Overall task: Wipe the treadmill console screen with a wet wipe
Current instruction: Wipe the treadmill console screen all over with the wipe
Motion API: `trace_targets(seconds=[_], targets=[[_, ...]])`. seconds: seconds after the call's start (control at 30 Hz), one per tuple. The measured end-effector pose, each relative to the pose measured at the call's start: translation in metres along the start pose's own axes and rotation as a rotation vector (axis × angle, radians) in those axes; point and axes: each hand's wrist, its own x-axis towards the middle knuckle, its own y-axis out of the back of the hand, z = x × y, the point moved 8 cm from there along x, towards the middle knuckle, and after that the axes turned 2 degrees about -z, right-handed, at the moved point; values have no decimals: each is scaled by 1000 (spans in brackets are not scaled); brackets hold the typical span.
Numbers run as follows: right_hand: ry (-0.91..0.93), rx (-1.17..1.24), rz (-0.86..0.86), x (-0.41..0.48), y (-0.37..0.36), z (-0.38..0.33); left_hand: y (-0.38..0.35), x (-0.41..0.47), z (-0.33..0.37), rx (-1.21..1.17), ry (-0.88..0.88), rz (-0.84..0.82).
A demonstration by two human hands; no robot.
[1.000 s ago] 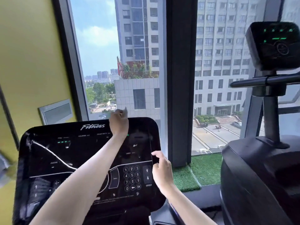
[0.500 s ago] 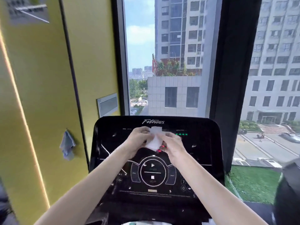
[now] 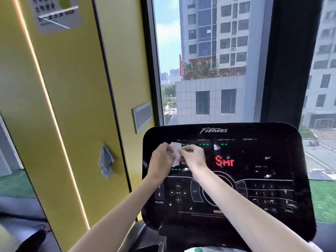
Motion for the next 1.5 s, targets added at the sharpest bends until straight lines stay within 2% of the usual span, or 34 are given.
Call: trace_targets(seconds=[0.1,0.2,0.3,0.4,0.43,0.5,0.53,0.57,0.67,0.7,0.73,0.8,0.83,0.87,0.93,0.97,1.0,1.07,1.1,1.13,1.2,1.23,1.27,1.33,1.37,1.4,1.5], targets=[[344,-377,74,-9,0,-10,12,9,-24,123,-17,81],[705,-797,240,-26,5,-15,25,16,-47,154,-10,203],[773,-1021,217,-25,5,0,19,21,-57,224,-45,272],[770,-1176,165,-22,4,11,6,14,-54,151,37,359],[779,-1224,149,-23,3,12,-2,10,-44,174,-5,335],[801,-1305,124,-23,3,14,-24,2,-20,340,-251,222],[817,-1333,113,-22,4,15,-27,1,-16,433,-359,188],[833,-1351,102,-22,5,16,-23,4,-20,491,-373,191],[866,-1358,97,-23,5,19,12,12,-57,352,44,354],[866,-1353,100,-23,4,20,11,12,-57,307,75,354],[863,-1349,103,-23,2,21,3,11,-45,332,-23,322],[855,-1347,94,-22,1,23,-18,3,-21,493,-369,204],[854,-1347,86,-21,0,23,-17,3,-21,543,-458,184],[853,-1347,80,-21,1,24,-9,8,-30,523,-413,202],[851,-1346,75,-21,0,25,12,16,-56,342,-96,308],[850,-1339,76,-21,0,26,12,16,-57,295,-25,333],[848,-1331,73,-21,-1,27,5,14,-45,320,-78,306],[850,-1333,58,-20,-1,29,-23,5,-21,479,-376,179],[859,-1336,55,-20,0,29,-25,5,-19,520,-464,151],[869,-1335,53,-20,1,28,-20,11,-27,489,-410,160],[885,-1337,57,-21,1,28,2,19,-56,275,-55,295],[884,-1340,60,-22,1,28,3,19,-58,233,25,336],[878,-1342,64,-22,0,28,-4,17,-45,260,-19,311],[883,-1351,63,-22,0,30,-30,4,-12,433,-393,190],[887,-1361,62,-22,0,31,-34,1,-7,477,-523,159],[895,-1369,64,-22,0,32,-30,5,-12,487,-511,157],[903,-1365,87,-21,1,31,1,20,-48,231,-32,360]])
